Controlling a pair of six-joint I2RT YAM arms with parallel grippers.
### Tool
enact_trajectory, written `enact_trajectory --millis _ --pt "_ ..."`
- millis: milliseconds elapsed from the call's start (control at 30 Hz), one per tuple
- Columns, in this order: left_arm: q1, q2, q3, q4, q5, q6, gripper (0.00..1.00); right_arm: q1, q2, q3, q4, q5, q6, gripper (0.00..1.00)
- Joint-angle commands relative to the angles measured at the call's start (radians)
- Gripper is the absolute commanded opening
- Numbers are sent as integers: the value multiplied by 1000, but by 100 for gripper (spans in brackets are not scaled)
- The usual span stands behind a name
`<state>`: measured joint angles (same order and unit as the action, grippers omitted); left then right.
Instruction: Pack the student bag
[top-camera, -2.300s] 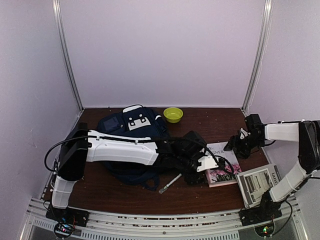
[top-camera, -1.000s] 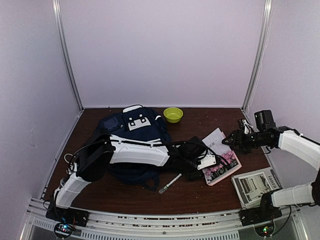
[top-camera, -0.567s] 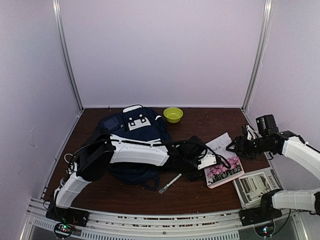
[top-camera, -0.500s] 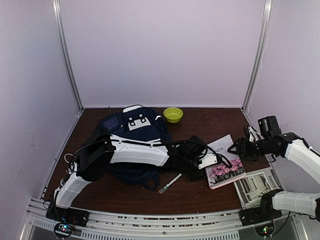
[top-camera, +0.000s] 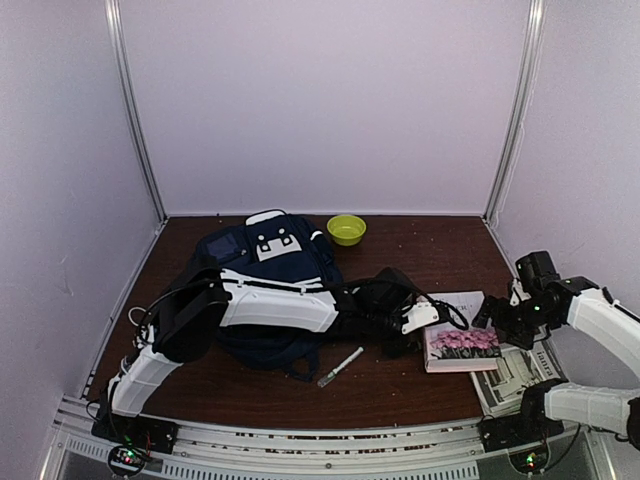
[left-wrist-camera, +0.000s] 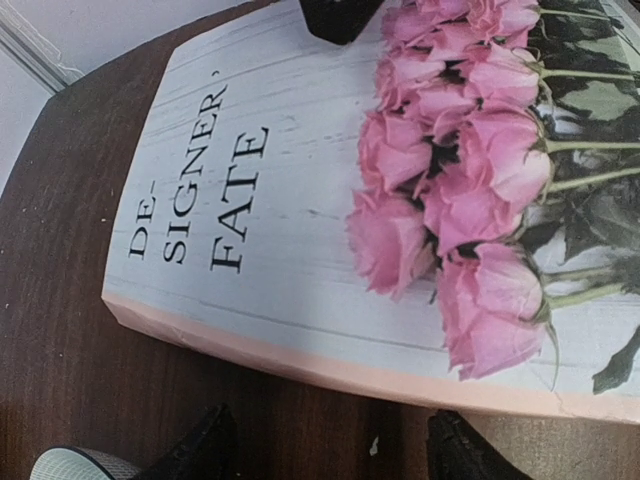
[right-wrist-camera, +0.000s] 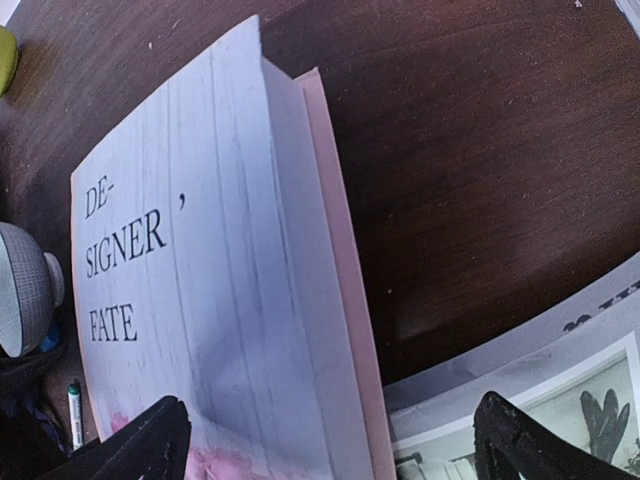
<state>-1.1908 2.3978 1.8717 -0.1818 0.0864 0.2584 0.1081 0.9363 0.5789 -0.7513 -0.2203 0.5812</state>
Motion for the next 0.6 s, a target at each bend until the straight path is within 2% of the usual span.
enact_trajectory --millis 0,100,200,333,433,500,567 --pt "5 8 -15 56 13 -4 68 -25 63 -28 113 -52 -34 100" --pt "7 12 -13 60 19 -7 68 -28 136 -65 211 -229 -34 100" --pt "7 15 -10 62 25 -7 68 -27 161 -125 381 -420 24 100" --pt "8 22 4 58 26 -9 68 -21 143 -142 451 -550 41 97" --pt "12 23 23 44 24 -23 68 -11 61 -112 420 -608 44 87" --pt "13 11 25 45 31 -33 68 -7 -8 -81 363 -608 42 76" --pt "13 -8 20 59 41 -35 68 -7 -69 -57 330 -593 50 60"
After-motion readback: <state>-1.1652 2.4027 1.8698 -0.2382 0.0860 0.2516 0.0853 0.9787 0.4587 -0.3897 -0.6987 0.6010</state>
